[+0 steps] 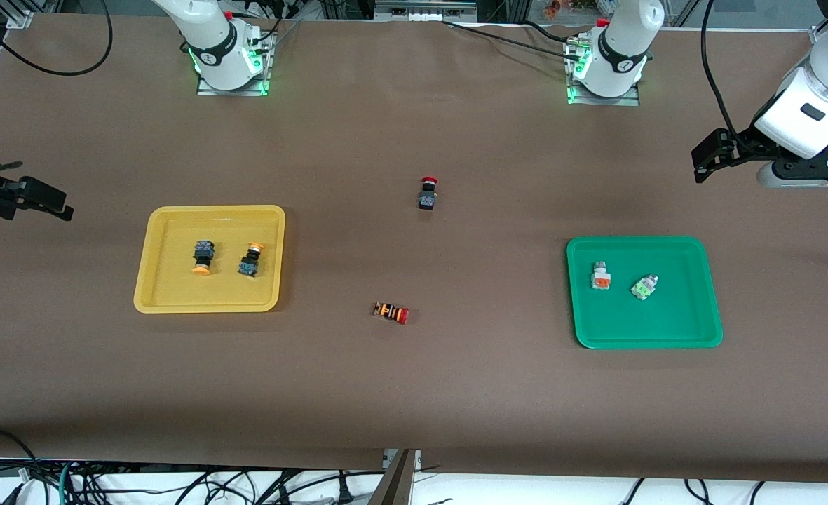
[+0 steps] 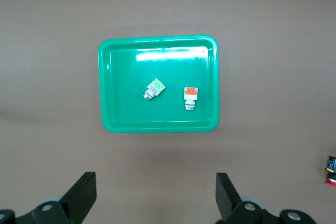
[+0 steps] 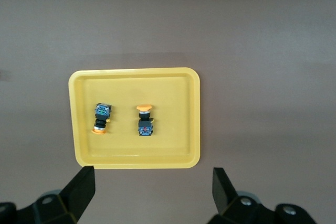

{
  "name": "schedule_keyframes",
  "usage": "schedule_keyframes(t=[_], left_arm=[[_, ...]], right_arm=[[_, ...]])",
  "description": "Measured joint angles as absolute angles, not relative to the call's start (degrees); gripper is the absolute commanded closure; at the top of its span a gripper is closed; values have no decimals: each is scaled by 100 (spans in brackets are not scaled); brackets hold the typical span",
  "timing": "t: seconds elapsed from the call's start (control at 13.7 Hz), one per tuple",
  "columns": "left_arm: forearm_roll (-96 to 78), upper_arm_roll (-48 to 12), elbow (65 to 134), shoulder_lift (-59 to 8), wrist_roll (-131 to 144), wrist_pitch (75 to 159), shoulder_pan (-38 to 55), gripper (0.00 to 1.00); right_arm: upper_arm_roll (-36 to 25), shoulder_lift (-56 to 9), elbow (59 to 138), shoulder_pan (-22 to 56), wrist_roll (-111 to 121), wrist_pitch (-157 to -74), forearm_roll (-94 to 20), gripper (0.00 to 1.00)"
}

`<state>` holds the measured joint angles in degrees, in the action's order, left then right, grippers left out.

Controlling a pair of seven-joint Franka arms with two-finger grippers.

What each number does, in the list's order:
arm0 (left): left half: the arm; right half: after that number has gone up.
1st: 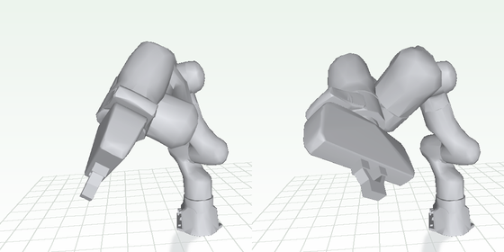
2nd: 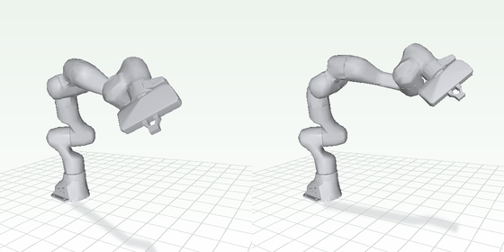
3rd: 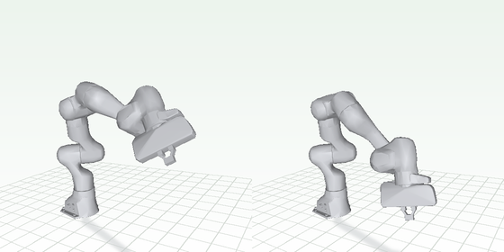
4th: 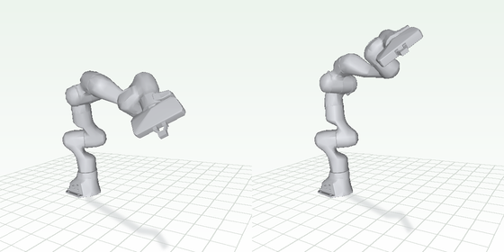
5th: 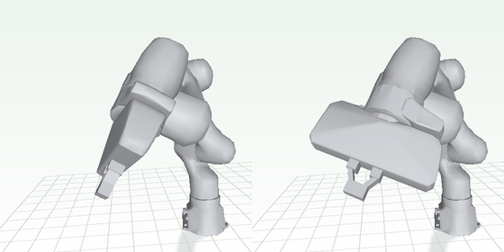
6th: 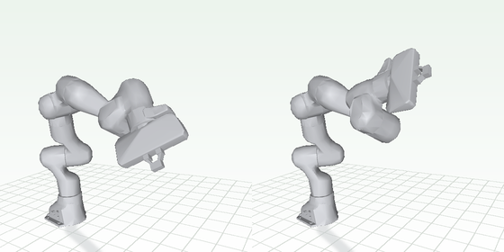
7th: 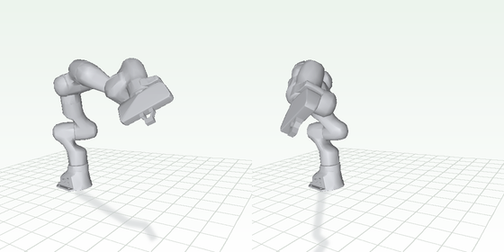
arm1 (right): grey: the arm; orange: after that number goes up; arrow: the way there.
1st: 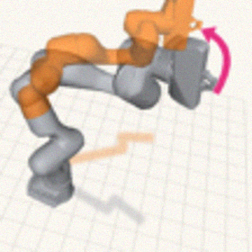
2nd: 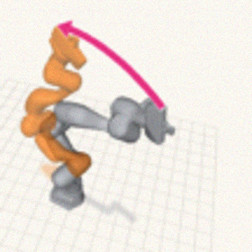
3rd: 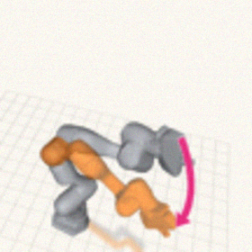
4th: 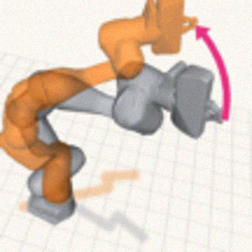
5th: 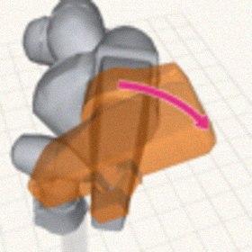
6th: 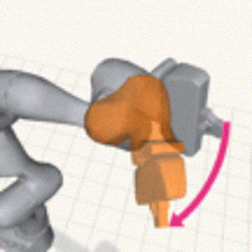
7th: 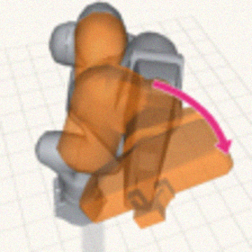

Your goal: Place green and yellow buttons in trays

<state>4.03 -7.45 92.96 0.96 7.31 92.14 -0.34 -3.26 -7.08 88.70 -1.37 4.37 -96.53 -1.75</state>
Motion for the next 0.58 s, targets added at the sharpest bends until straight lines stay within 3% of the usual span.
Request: schedule_keyframes(t=[0.58], left_arm=[[403, -753, 9296, 96, 731, 9180, -33, 0]], right_arm=[[-198, -590, 8759, -140, 382, -9576, -175, 1]])
